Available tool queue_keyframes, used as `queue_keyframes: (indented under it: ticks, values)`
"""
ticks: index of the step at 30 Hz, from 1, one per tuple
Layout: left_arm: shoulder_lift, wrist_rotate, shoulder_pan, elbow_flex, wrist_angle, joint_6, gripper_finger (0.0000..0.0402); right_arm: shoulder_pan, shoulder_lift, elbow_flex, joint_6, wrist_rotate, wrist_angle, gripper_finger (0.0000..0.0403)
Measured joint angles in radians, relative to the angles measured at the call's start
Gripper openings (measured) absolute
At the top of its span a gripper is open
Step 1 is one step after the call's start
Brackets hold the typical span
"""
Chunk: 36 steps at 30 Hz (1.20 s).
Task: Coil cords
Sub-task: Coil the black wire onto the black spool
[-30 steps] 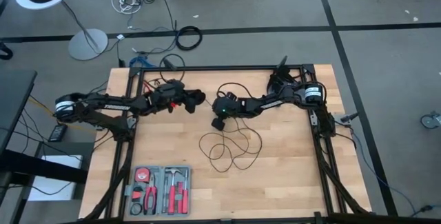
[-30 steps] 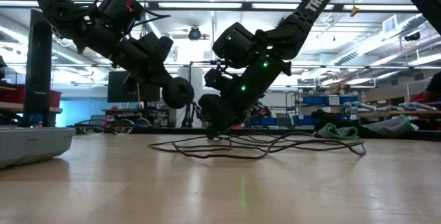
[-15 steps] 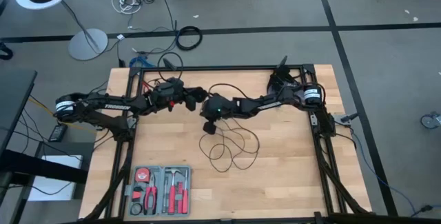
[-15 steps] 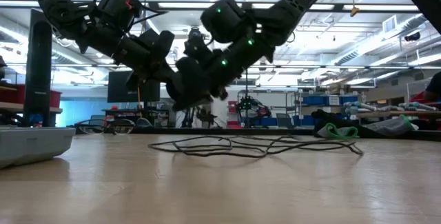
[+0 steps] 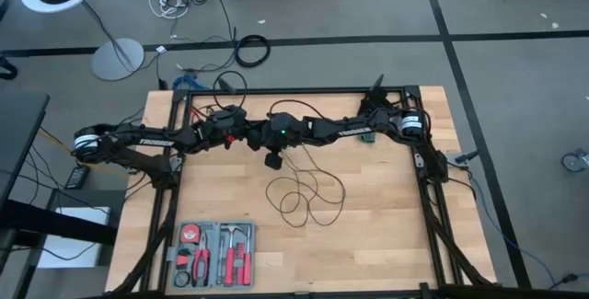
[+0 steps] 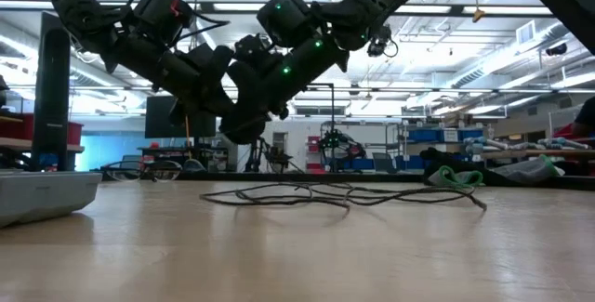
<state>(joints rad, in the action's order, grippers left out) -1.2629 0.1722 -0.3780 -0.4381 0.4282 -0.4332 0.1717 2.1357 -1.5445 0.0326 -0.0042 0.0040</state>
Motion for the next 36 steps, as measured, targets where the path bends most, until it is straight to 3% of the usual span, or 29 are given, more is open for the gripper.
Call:
queue_keyframes:
  ticks: [12, 20, 36]
  values:
    - [-0.002, 0.016, -0.008, 0.002, -0.132, 0.038, 0.0000, 0.020, -0.008, -0.074, 0.027, 0.019, -0.092, 0.0000]
    - [-0.002, -0.029, -0.009, 0.002, -0.163, 0.037, 0.0000, 0.049, -0.007, -0.119, 0.023, 0.162, -0.285, 0.0000]
    - [0.002, -0.081, -0.038, 0.002, -0.185, 0.033, 0.0000, 0.067, -0.006, -0.107, 0.021, 0.234, -0.507, 0.0038]
